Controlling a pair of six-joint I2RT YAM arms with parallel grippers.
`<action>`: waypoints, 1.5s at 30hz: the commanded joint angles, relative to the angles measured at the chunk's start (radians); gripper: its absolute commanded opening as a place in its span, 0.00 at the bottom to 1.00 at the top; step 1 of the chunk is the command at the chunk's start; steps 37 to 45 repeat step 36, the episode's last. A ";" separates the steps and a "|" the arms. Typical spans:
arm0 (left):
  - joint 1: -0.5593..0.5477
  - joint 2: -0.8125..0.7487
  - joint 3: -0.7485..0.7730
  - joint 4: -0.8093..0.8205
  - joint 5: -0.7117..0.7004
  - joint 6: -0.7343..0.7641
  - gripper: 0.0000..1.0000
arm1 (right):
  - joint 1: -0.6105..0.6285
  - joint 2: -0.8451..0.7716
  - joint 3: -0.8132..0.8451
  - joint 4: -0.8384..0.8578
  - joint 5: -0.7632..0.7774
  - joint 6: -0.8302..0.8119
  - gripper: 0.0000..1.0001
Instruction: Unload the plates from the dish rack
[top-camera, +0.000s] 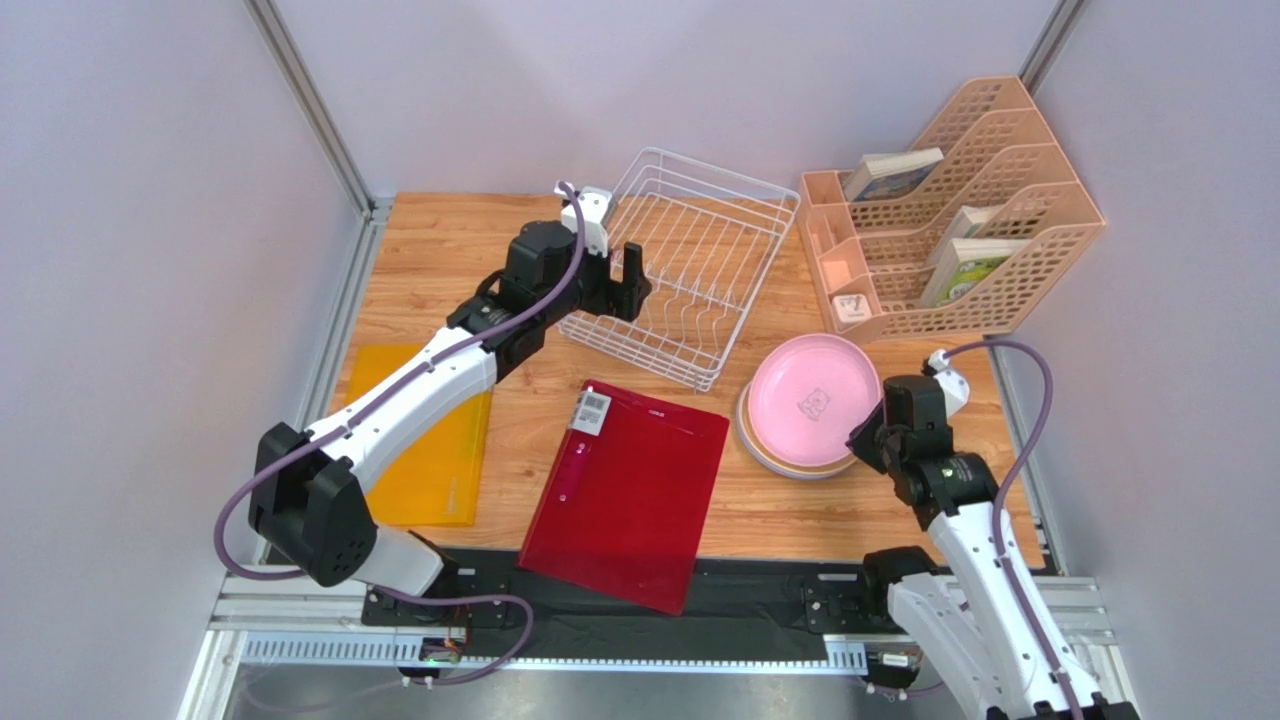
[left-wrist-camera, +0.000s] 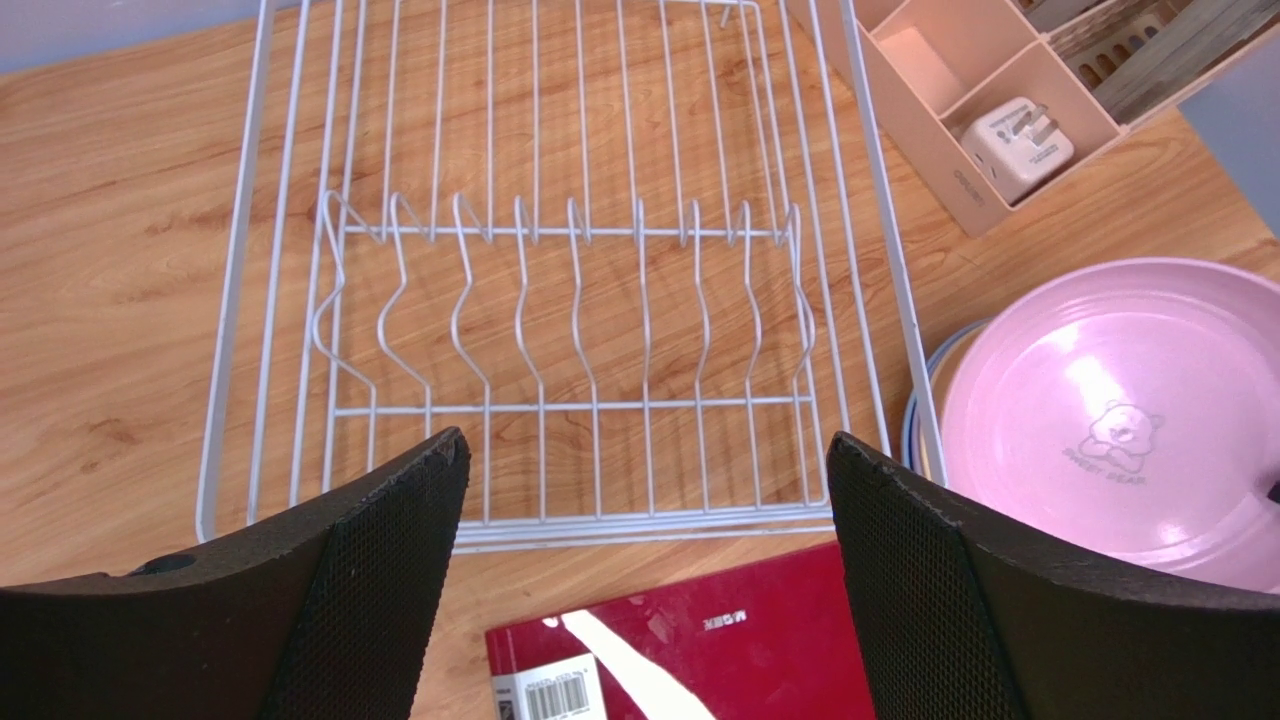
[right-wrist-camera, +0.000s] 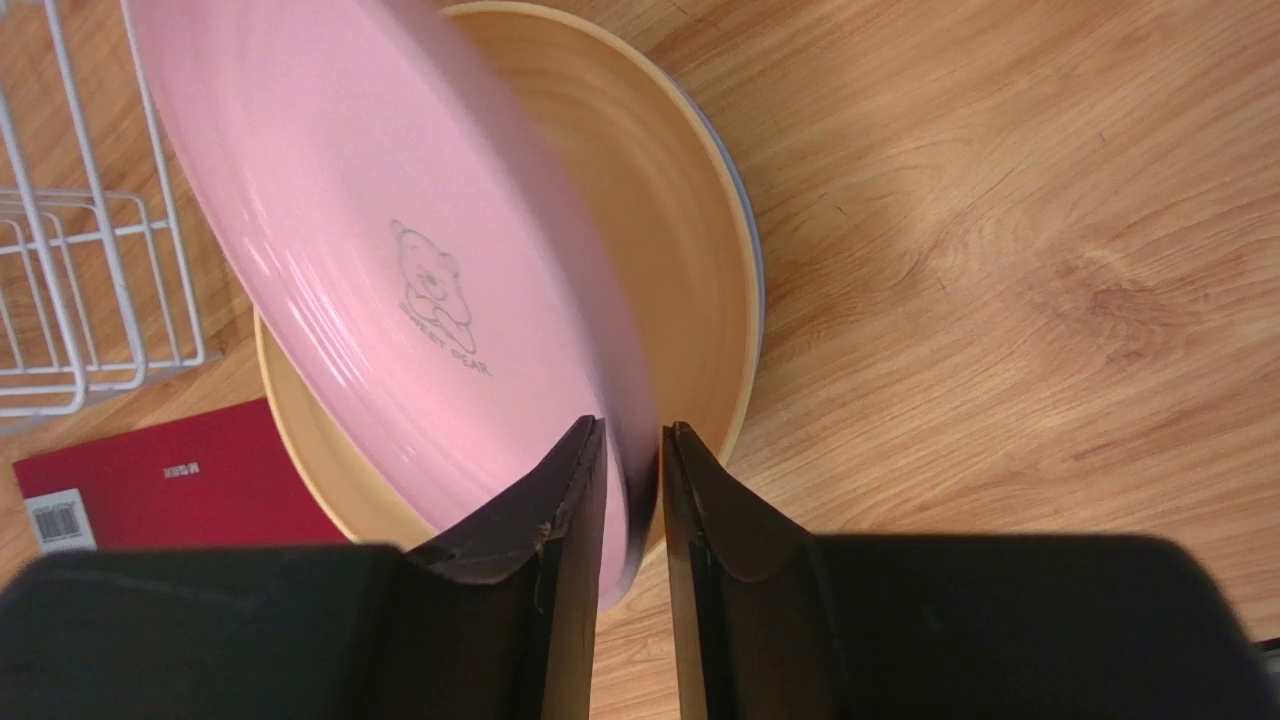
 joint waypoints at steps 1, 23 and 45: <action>-0.003 -0.034 -0.002 0.027 -0.006 -0.003 0.93 | -0.001 0.057 0.026 0.065 -0.022 0.009 0.34; -0.003 -0.133 0.091 -0.016 -0.132 0.106 0.93 | 0.000 0.196 0.463 0.174 -0.037 -0.279 0.80; -0.003 -0.167 0.130 -0.063 -0.287 0.183 0.94 | 0.003 0.389 0.598 0.405 -0.141 -0.434 0.83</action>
